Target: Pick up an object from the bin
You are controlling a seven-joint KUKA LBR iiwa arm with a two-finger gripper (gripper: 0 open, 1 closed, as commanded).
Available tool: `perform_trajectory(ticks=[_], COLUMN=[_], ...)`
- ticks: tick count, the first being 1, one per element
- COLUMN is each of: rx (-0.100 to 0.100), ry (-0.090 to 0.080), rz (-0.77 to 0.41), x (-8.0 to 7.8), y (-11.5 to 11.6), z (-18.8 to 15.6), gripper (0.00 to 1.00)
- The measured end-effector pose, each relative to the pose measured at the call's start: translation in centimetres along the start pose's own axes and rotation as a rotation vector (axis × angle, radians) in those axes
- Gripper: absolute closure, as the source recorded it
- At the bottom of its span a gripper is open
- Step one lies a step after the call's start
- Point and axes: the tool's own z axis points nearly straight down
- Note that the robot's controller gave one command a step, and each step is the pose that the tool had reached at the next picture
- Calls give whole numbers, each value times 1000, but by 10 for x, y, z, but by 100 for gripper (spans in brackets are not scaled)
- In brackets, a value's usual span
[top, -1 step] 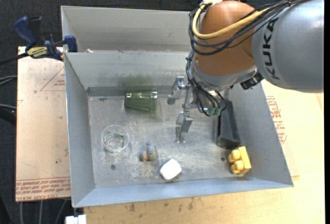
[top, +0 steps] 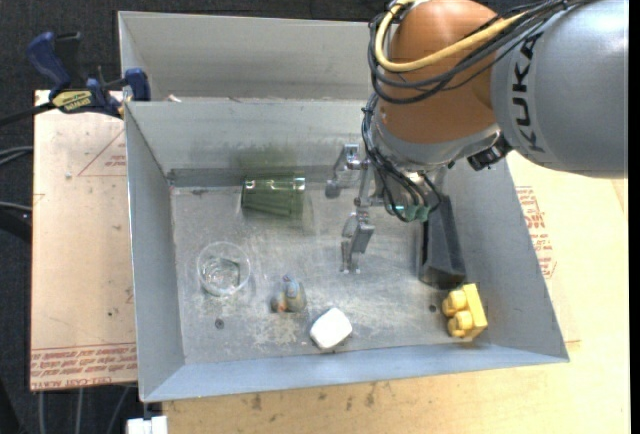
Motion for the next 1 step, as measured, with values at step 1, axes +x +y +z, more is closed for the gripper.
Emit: perform_trajectory(ticks=[1], rx=[0], ry=[-7], rz=[-59], x=[21], y=[9], z=[30], gripper=[0])
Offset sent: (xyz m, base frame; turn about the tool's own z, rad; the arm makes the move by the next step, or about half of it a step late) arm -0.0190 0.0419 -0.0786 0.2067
